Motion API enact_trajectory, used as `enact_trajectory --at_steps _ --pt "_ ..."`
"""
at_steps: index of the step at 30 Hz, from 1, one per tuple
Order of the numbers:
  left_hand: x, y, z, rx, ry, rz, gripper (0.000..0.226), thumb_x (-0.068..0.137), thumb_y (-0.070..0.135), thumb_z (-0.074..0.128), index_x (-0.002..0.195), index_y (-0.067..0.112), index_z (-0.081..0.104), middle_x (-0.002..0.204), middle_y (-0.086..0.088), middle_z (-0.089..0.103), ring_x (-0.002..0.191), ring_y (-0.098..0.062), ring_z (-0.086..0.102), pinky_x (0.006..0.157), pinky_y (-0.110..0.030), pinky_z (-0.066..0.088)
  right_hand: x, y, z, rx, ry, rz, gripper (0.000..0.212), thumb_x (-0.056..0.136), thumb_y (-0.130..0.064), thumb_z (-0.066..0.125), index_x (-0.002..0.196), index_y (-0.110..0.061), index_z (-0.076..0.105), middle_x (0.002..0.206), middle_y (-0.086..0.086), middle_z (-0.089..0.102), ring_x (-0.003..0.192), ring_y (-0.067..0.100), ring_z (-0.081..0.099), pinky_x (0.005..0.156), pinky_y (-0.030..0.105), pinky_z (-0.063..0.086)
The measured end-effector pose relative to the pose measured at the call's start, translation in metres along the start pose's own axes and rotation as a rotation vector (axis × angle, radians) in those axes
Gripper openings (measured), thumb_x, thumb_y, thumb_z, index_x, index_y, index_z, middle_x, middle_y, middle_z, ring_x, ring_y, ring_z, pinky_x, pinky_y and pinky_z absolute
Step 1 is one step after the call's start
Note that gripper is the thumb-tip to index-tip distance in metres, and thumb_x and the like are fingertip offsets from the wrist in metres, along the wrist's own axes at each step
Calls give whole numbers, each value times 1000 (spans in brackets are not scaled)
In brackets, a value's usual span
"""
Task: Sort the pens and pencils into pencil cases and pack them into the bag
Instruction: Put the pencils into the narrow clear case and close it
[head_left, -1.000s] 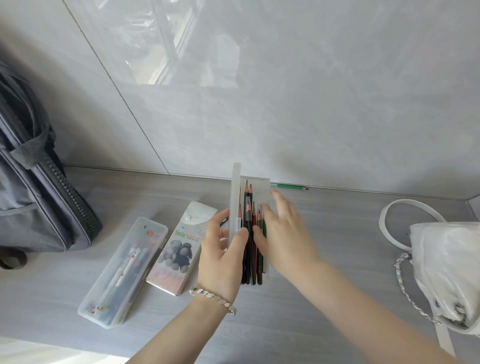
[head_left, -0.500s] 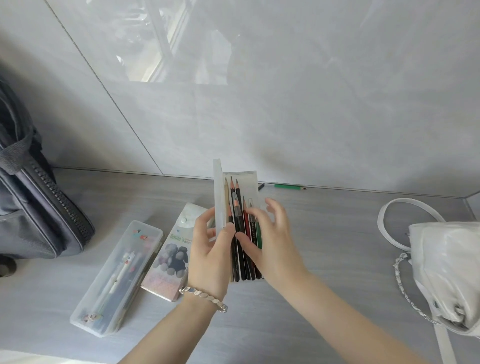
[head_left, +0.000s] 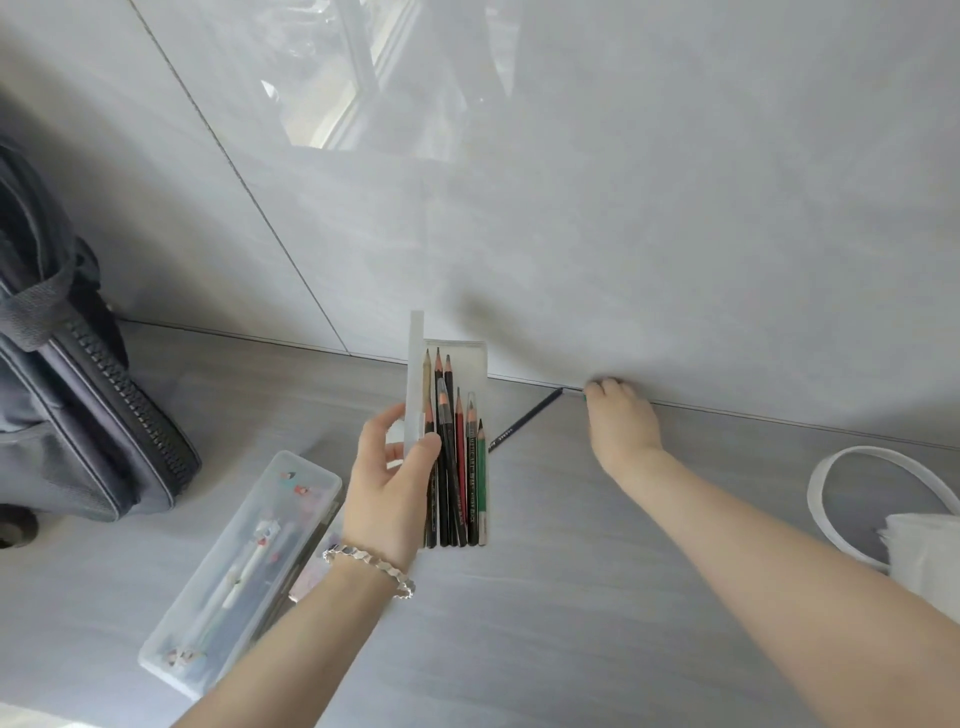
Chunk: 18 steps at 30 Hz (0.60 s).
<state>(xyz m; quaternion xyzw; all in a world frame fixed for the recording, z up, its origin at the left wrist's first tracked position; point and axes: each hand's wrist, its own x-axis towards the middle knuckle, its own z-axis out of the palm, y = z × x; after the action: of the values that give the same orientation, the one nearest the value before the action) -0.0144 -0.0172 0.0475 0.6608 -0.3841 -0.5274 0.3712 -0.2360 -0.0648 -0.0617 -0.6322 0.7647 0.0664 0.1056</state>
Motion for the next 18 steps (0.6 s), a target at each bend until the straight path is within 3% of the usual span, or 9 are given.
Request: enact_trajectory --at_steps 4,8,10,13,15,18 --pt "10 -2 -9 -3 52 1 26 90 17 53 108 36 48 80 1 55 64 -9 54 45 -5 42 5 -2 5 -85 -83 25 36 91 -2 40 127 -2 41 128 14 49 119 30 45 93 36 39" --pt "13 -4 -13 -1 59 -21 25 90 17 51 110 33 49 78 2 55 65 -10 55 57 -20 45 2 -19 0 53 -113 76 33 93 -4 42 125 1 39 126 18 44 106 34 54 77 37 44" --pt "14 -5 -14 12 65 -31 26 90 18 52 113 32 49 81 0 57 66 -10 55 57 -19 45 -4 -38 -6 84 -84 -67 32 92 -1 38 124 -1 40 125 17 42 101 34 55 66 34 36" --pt "13 -8 -16 22 61 -53 28 90 20 53 113 33 47 97 -10 62 71 -13 58 58 -21 44 -13 -61 -5 -20 -114 -394 49 87 4 44 133 -10 36 129 9 41 111 30 47 73 36 43" --pt "11 -10 -18 27 52 -58 27 89 21 54 111 35 46 103 -15 64 75 -17 61 60 -23 44 -16 -69 5 -122 -172 -478 51 84 4 52 131 -11 38 130 7 42 114 26 44 75 33 44" --pt "7 -10 -22 27 53 -57 27 89 21 54 112 34 48 100 -15 66 79 -22 64 65 -29 50 -27 -73 10 -201 -205 -519 38 85 4 52 121 -7 45 125 9 48 111 27 47 65 30 35"
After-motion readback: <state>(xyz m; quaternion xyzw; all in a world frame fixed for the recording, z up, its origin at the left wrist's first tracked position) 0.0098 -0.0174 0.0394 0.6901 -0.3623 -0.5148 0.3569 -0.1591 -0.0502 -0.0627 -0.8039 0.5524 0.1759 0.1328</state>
